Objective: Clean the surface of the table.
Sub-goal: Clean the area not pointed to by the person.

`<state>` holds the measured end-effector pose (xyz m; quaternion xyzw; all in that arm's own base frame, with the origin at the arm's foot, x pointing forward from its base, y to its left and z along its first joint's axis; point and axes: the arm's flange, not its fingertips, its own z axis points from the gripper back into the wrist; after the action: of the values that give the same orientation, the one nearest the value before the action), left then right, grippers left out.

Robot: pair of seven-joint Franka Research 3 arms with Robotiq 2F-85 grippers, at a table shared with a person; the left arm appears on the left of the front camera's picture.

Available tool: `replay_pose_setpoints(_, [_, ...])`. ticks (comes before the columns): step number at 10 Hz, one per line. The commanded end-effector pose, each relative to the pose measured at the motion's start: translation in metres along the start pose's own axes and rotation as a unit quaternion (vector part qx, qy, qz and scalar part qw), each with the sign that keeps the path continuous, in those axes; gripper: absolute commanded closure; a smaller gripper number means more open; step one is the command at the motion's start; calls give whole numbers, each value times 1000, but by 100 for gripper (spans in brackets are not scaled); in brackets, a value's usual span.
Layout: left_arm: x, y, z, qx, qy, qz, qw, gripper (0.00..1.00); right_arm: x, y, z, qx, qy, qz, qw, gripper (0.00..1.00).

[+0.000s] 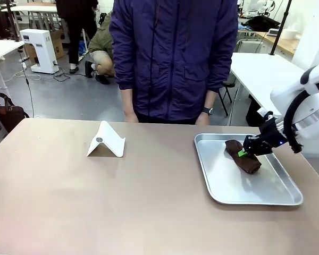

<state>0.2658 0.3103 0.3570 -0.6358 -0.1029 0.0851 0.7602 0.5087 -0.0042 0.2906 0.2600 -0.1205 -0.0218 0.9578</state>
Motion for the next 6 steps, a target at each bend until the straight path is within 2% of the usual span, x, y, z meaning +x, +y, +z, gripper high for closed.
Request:
replay_pose_setpoints(1, [-2, -5, -3, -1, -7, 0, 1000, 79, 8, -11, 3, 29, -37, -88, 995, 92])
replay_pose_setpoints(2, [-2, -5, -3, -1, -7, 0, 1000, 79, 12, -14, 9, 71, -26, -130, 989, 92])
replay_pose_setpoints(4, [-2, -5, -3, -1, -7, 0, 1000, 79, 18, -16, 20, 158, 18, -213, 964, 92])
replay_pose_setpoints(6, [-2, -5, -3, -1, -7, 0, 1000, 79, 22, -19, 31, 222, 58, -294, 928, 92])
